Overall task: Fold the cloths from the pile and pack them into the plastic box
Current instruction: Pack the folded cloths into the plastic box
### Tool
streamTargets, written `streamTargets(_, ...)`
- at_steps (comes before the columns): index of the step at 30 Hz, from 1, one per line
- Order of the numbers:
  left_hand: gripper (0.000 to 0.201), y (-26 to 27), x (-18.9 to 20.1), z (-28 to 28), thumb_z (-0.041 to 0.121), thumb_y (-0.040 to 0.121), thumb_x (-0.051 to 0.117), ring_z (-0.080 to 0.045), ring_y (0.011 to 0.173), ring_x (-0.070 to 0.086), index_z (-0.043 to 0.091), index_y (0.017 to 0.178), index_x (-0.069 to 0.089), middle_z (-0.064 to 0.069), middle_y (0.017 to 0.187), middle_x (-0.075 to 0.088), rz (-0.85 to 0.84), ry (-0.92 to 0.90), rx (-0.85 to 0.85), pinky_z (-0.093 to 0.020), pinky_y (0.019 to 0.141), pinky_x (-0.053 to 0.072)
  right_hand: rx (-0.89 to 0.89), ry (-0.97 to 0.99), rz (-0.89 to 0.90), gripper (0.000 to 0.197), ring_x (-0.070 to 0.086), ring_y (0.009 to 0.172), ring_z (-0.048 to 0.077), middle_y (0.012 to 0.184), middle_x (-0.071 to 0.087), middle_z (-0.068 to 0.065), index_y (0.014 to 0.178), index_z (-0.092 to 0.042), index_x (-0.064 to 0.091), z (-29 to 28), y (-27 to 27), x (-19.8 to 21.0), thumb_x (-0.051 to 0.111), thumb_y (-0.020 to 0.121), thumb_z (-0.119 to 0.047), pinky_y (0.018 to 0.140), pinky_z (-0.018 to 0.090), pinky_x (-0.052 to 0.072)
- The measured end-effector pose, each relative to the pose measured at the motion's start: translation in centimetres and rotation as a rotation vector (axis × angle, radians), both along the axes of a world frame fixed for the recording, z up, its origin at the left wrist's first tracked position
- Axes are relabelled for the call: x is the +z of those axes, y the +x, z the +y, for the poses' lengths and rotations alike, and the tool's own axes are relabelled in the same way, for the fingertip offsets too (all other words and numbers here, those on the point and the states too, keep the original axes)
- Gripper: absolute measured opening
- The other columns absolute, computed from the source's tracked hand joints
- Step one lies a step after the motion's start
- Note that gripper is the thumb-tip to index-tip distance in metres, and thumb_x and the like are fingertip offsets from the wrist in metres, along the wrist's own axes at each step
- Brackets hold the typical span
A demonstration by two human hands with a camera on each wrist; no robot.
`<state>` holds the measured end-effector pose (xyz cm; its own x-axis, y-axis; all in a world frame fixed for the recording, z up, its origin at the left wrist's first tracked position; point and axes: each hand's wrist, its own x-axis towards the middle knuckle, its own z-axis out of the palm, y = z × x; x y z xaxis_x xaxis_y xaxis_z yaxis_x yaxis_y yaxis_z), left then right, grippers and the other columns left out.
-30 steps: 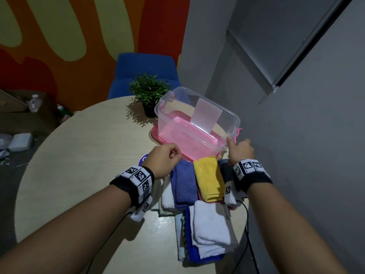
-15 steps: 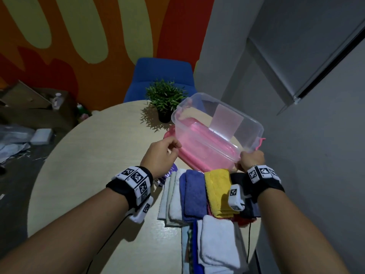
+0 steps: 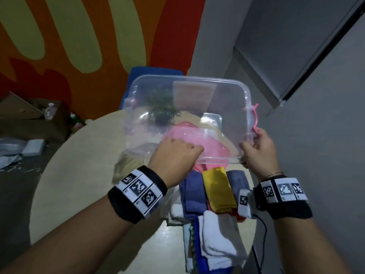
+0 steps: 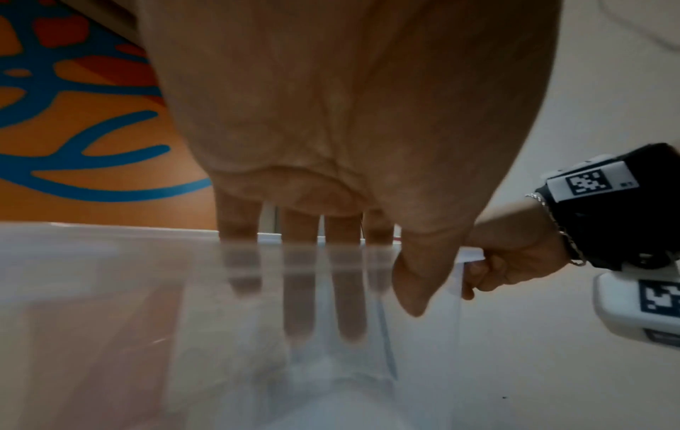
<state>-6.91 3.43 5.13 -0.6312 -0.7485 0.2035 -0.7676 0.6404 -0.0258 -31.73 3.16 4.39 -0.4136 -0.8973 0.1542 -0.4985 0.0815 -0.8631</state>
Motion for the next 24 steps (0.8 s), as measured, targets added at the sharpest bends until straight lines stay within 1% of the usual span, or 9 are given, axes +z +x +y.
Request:
streamTargets(1,0.026,0.6,0.0,0.8,0.019,0.094,0.054,-0.028,0.096,0.066,0.028,0.119,0.056,0.002,0.108,0.069,-0.026,0.05,0.03,-0.036,0.073,0.043,0.04,0.006,-0.02,0.041,0.059,0.046,0.022,0.083,0.064,0.007,0.122,-0.017,0.054,0.0,1.1,-0.1,0.062,0.085,0.0,0.039,0.024,0.044)
streamTargets(3,0.028,2.1,-0.3,2.5,0.007,0.093,0.048,-0.029,0.094,0.066,0.023,0.114,0.054,0.0,0.107,0.066,-0.072,0.138,0.079,-0.035,0.065,0.041,0.119,0.014,-0.035,0.04,0.06,0.044,0.025,0.083,0.064,0.008,0.119,-0.021,0.054,0.0,3.8,-0.8,0.064,0.086,-0.002,0.037,0.025,0.043)
streamTargets(6,0.047,4.8,-2.2,3.8,-0.002,0.092,0.045,-0.028,0.092,0.065,0.024,0.13,0.052,-0.003,0.104,0.066,-0.085,0.229,0.174,-0.034,0.064,0.038,0.223,0.055,-0.016,0.03,0.064,0.047,0.026,0.081,0.068,0.009,0.119,-0.025,0.053,0.3,7.7,-2.1,0.065,0.093,-0.019,0.04,0.026,0.046)
streamTargets(9,0.058,7.1,-4.7,3.7,0.0,0.093,0.044,-0.031,0.093,0.064,0.03,0.142,0.04,-0.006,0.103,0.065,-0.105,0.303,0.287,-0.034,0.065,0.036,0.293,0.149,-0.085,0.033,0.064,0.047,0.013,0.074,0.069,0.008,0.131,-0.025,0.046,1.0,9.8,-3.4,0.055,0.1,-0.024,0.042,0.027,0.049)
streamTargets(11,0.058,8.0,-6.5,3.6,0.001,0.093,0.046,-0.031,0.095,0.064,0.03,0.144,0.038,-0.008,0.105,0.064,-0.132,0.348,0.348,-0.035,0.066,0.037,0.313,0.198,-0.065,0.028,0.06,0.047,0.001,0.077,0.069,0.004,0.129,-0.026,0.045,1.7,10.0,-4.1,0.052,0.102,-0.022,0.044,0.022,0.047)
streamTargets(12,0.057,8.3,-7.3,3.5,0.002,0.094,0.047,-0.031,0.096,0.064,0.028,0.143,0.038,-0.009,0.106,0.063,-0.15,0.369,0.366,-0.035,0.066,0.038,0.323,0.221,-0.014,0.024,0.06,0.047,0.001,0.077,0.07,0.003,0.125,-0.023,0.05,2.0,9.6,-4.5,0.053,0.101,-0.022,0.045,0.022,0.047)
streamTargets(16,0.053,8.1,-9.8,3.0,0.003,0.093,0.049,-0.031,0.1,0.064,0.02,0.142,0.04,-0.009,0.109,0.062,-0.2,0.428,0.404,-0.036,0.072,0.045,0.373,0.337,0.157,0.007,0.065,0.06,0.021,0.071,0.072,0.0,0.091,-0.021,0.063,3.9,8.0,-6.3,0.06,0.095,-0.025,0.062,0.04,0.057)
streamTargets(19,0.05,7.3,-11.0,2.4,0.003,0.093,0.051,-0.031,0.099,0.064,0.016,0.14,0.042,-0.01,0.11,0.063,-0.196,0.435,0.432,-0.036,0.073,0.047,0.418,0.447,0.304,0.018,0.066,0.07,0.017,0.07,0.071,-0.002,0.075,-0.022,0.061,5.7,6.6,-8.0,0.06,0.092,-0.028,0.072,0.038,0.055)
streamTargets(24,0.033,7.1,-12.4,0.4,0.006,0.092,0.05,-0.034,0.098,0.065,0.01,0.125,0.048,-0.013,0.108,0.064,-0.105,0.473,0.509,-0.038,0.075,0.05,0.345,0.556,0.379,0.027,0.063,0.072,0.019,0.07,0.068,0.001,0.072,-0.013,0.064,9.0,4.2,-9.7,0.063,0.09,-0.033,0.069,0.034,0.051)
